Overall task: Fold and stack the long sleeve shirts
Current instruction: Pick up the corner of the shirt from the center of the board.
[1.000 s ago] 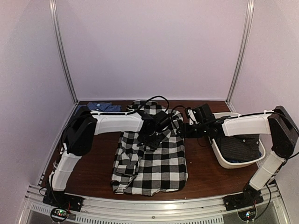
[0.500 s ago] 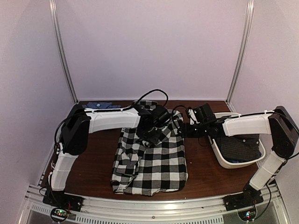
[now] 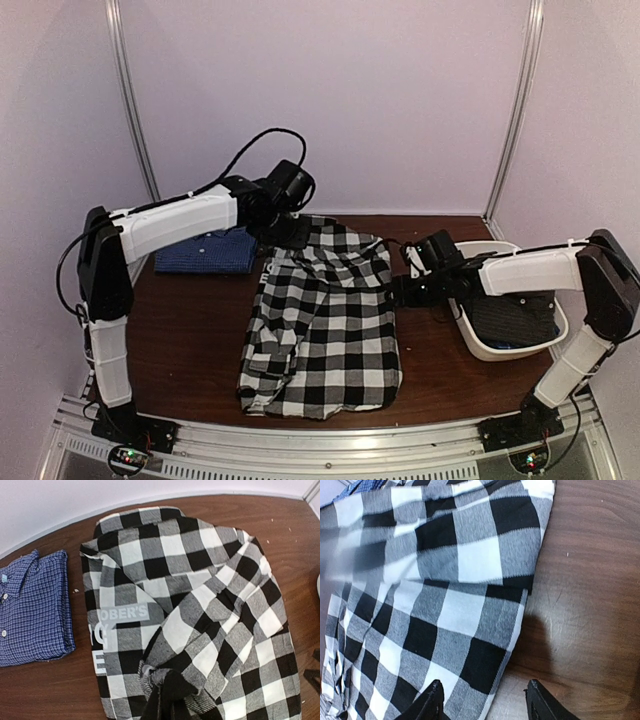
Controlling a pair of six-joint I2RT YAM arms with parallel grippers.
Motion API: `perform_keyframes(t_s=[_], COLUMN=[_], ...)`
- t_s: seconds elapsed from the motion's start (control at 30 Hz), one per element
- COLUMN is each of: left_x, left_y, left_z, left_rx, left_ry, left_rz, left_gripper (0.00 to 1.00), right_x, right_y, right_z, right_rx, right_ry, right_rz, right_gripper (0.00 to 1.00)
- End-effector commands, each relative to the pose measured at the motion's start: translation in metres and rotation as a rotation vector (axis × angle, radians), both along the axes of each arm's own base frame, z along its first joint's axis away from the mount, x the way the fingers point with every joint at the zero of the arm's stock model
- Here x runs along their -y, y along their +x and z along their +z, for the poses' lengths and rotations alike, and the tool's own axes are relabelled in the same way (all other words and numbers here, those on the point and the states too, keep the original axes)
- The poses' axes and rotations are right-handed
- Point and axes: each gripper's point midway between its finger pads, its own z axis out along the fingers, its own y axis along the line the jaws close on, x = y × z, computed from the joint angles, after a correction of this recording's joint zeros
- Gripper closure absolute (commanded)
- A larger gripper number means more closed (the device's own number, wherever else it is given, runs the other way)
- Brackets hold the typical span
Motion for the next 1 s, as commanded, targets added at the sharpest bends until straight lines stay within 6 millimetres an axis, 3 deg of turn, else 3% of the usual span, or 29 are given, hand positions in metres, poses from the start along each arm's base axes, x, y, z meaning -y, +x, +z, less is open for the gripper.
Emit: perform_keyframes(t_s=[0.0, 0.3, 0.47, 0.63, 0.83, 0.97], left_x=[-0.006, 0.000, 0.000, -0.001, 0.003, 0.004], left_y=[0.018, 0.030, 0.033, 0.034, 0.035, 0.037], left_z=[0.017, 0.022, 0.021, 0.019, 0.020, 0.022], left_rx=[0.030, 0.032, 0.029, 0.024, 0.024, 0.025], left_ry=[-0.082, -0.156, -0.171, -0.179, -0.204, -0.213], left_rz=[-0.011, -0.059, -0.074, -0.078, -0.095, -0.098], left_gripper=[1.00, 1.00, 1.00, 1.00, 1.00, 1.00], right_x=[-0.001, -0.002, -0.021, -0.036, -0.048, -0.056], right_y=[-0.036, -0.123, -0.168, -0.195, -0.215, -0.213], right_z=[-0.005, -0.027, -0.025, -0.033, -0.046, -0.037], right_rx=[-0.076, -0.209, -0.258, -0.289, -0.337, -0.341], right_ry=[0.009, 0.024, 0.099, 0.141, 0.150, 0.151], right_rz=[0.047, 0.112, 0.195, 0.251, 0.273, 0.283], right_gripper=[0.41, 0.24, 0.20, 0.20, 0.25, 0.49])
